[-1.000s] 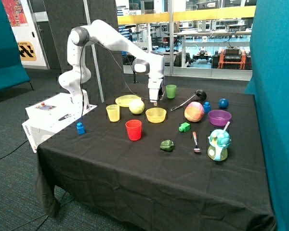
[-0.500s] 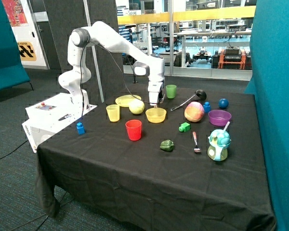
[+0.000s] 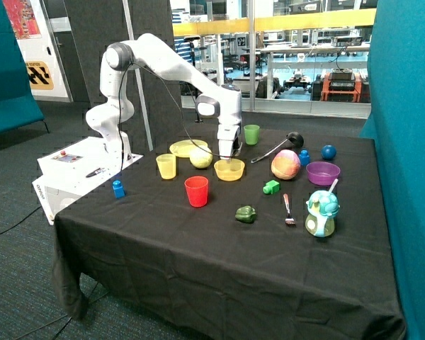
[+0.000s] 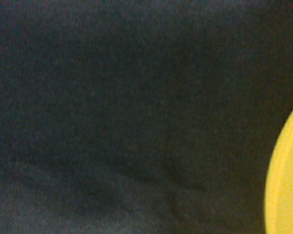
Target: Place the bowl on the plate and the cup in the bowl matching the color
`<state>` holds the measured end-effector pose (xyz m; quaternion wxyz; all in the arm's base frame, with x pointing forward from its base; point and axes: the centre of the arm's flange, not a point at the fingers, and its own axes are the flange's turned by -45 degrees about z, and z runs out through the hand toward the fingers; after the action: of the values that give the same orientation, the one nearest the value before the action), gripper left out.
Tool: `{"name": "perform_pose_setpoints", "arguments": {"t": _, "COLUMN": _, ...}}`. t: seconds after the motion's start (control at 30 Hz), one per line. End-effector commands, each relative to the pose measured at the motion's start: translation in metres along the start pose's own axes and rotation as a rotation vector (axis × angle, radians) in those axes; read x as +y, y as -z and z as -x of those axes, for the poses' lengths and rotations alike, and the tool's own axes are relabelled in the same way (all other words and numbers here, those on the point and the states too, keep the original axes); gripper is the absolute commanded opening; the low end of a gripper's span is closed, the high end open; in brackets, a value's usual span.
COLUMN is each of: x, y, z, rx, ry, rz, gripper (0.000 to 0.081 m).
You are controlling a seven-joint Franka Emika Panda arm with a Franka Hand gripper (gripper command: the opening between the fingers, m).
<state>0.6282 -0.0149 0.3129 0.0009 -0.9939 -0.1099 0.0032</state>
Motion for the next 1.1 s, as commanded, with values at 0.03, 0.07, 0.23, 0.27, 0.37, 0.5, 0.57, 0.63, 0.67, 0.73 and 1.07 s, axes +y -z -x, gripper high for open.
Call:
{"name": "perform_pose_setpoints", "arguments": {"t": 0.03, "x": -0.006, "y": -0.009, "z": 0.005, "rx": 0.0061, "ry": 0.006, "rz": 0.0026, "gripper": 0.0301}}
{"name": "perform_pose_setpoints", "arguments": {"t": 0.07, "x": -0.006, "y": -0.009, "z": 0.005, "rx": 0.0061, "ry": 0.006, "rz": 0.0026, "gripper": 0.0299}}
{"name": "perform_pose_setpoints", "arguments": {"t": 0.23, "x": -0.005, "y": -0.01, "z": 0.006, "rx": 0.0061, "ry": 0.005, "rz": 0.0026, "gripper": 0.0294}}
{"name": "perform_pose_setpoints", "arguments": {"t": 0.27, "x": -0.004, "y": -0.01, "z": 0.007, "rx": 0.0061, "ry": 0.004, "rz": 0.0026, "gripper": 0.0291}}
{"name": "perform_pose_setpoints", "arguments": {"t": 0.37, "x": -0.003, "y": -0.01, "z": 0.008, "rx": 0.0061, "ry": 0.0, "rz": 0.0026, "gripper": 0.0281}}
{"name": "perform_pose_setpoints", "arguments": {"t": 0.5, "x": 0.0, "y": -0.011, "z": 0.009, "rx": 0.0061, "ry": -0.006, "rz": 0.0026, "gripper": 0.0237}}
{"name": "perform_pose_setpoints", "arguments": {"t": 0.57, "x": 0.001, "y": -0.011, "z": 0.011, "rx": 0.0061, "ry": -0.012, "rz": 0.0025, "gripper": 0.0118}}
{"name": "perform_pose_setpoints", "arguments": {"t": 0.63, "x": 0.002, "y": -0.01, "z": 0.012, "rx": 0.0061, "ry": -0.016, "rz": 0.0025, "gripper": 0.0029}}
{"name": "perform_pose_setpoints", "arguments": {"t": 0.67, "x": 0.003, "y": -0.009, "z": 0.013, "rx": 0.0061, "ry": -0.015, "rz": 0.0025, "gripper": 0.0015}}
{"name": "perform_pose_setpoints", "arguments": {"t": 0.73, "x": 0.003, "y": -0.009, "z": 0.013, "rx": 0.0061, "ry": -0.015, "rz": 0.0025, "gripper": 0.0004}}
{"name": "perform_pose_setpoints", "arguments": {"t": 1.07, "x": 0.005, "y": -0.01, "z": 0.015, "rx": 0.0061, "ry": -0.009, "rz": 0.0025, "gripper": 0.0}}
